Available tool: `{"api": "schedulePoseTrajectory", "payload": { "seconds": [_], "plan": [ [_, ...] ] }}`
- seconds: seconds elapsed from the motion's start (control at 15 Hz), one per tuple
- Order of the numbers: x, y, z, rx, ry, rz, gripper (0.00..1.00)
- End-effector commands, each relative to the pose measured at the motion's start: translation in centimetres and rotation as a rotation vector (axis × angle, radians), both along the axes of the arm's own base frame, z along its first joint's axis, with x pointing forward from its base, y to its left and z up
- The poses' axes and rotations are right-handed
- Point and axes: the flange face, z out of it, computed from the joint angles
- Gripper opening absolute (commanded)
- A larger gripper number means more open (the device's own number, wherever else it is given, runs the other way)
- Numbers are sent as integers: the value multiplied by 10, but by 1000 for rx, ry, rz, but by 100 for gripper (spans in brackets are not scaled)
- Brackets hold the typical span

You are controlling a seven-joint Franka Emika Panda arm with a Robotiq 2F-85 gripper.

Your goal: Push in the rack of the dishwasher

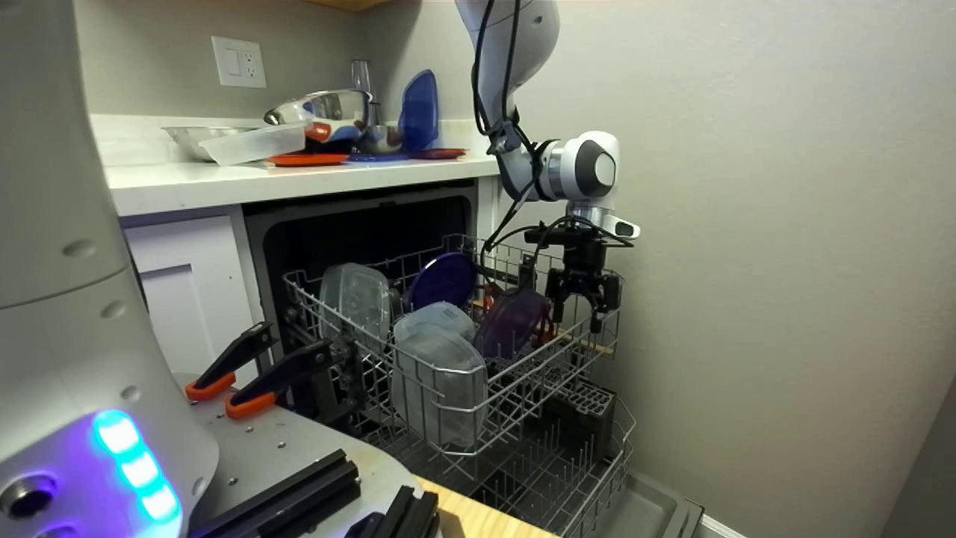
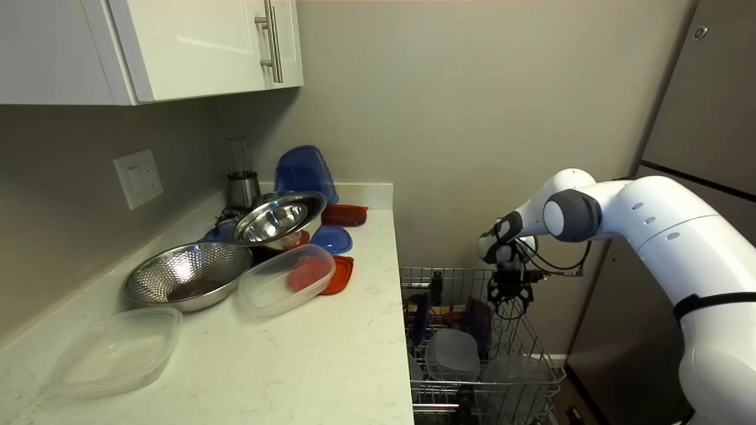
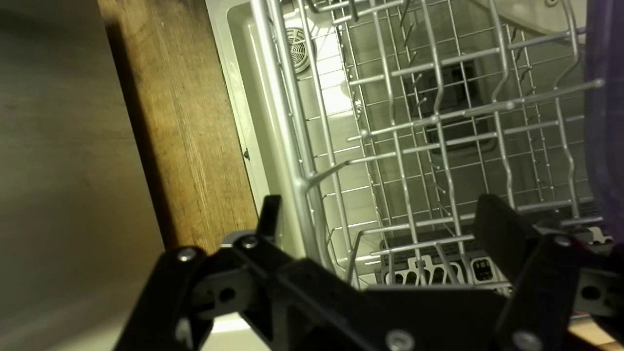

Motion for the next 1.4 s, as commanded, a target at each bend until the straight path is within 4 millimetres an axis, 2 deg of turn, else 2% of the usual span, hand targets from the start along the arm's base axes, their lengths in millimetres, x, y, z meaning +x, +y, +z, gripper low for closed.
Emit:
{"api": "schedulePoseTrajectory", "payload": {
  "seconds": [0.0,0.47,0.73,1.33],
  "plan": [
    [10,6,5,4,-36,-57,100],
    [22,24,15,21,-67,-102,100],
    [29,46,19,35,-77,-59,100],
    [31,88,5,56,-42,61,100]
  ]
}}
